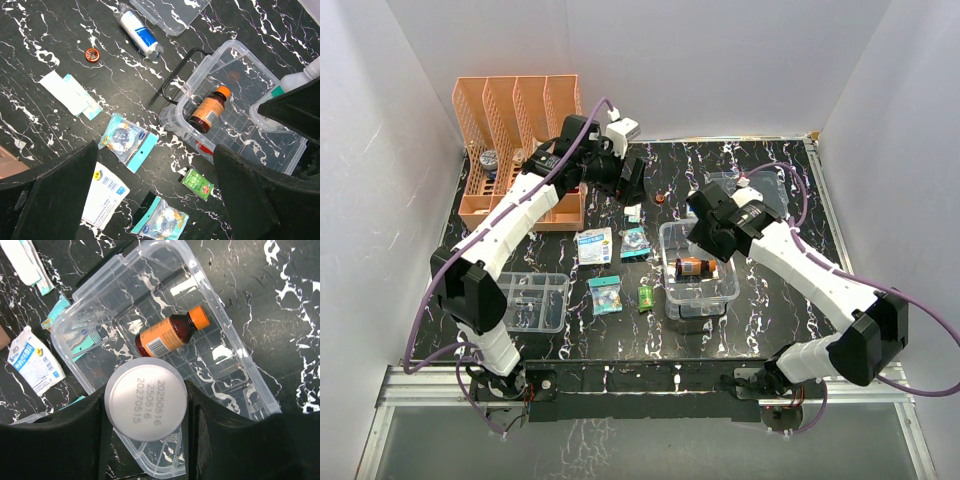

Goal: Organize the medicine kit

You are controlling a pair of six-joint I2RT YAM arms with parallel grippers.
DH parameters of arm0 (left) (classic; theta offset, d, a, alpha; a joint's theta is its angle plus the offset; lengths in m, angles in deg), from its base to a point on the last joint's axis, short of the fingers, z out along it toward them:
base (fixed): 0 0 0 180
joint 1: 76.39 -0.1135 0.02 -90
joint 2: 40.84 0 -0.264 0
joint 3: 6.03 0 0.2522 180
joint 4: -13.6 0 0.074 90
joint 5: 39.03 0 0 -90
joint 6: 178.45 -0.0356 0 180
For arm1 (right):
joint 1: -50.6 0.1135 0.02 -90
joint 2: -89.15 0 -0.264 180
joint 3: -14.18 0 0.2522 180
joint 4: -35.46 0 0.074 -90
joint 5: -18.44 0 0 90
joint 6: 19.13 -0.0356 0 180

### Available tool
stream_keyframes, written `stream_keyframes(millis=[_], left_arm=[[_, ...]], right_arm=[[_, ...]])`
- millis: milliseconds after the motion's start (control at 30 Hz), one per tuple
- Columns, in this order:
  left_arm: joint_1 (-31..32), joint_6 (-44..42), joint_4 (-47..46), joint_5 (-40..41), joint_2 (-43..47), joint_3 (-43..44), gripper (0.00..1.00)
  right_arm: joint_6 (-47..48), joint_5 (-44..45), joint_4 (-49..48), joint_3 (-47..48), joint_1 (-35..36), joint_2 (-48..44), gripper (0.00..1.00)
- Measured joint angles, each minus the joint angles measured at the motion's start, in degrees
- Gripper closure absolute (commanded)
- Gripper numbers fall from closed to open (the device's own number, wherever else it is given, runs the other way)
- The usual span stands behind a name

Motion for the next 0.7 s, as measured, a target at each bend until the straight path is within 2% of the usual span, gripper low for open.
stream_keyframes(millis=[700], left_arm=[[0.00,0.57,-0.66,-2.58,-0.90,0.42,0.01]], right_arm=[[-16.61,-6.05,1.60,-3.41,0.76,3.72,1.00]])
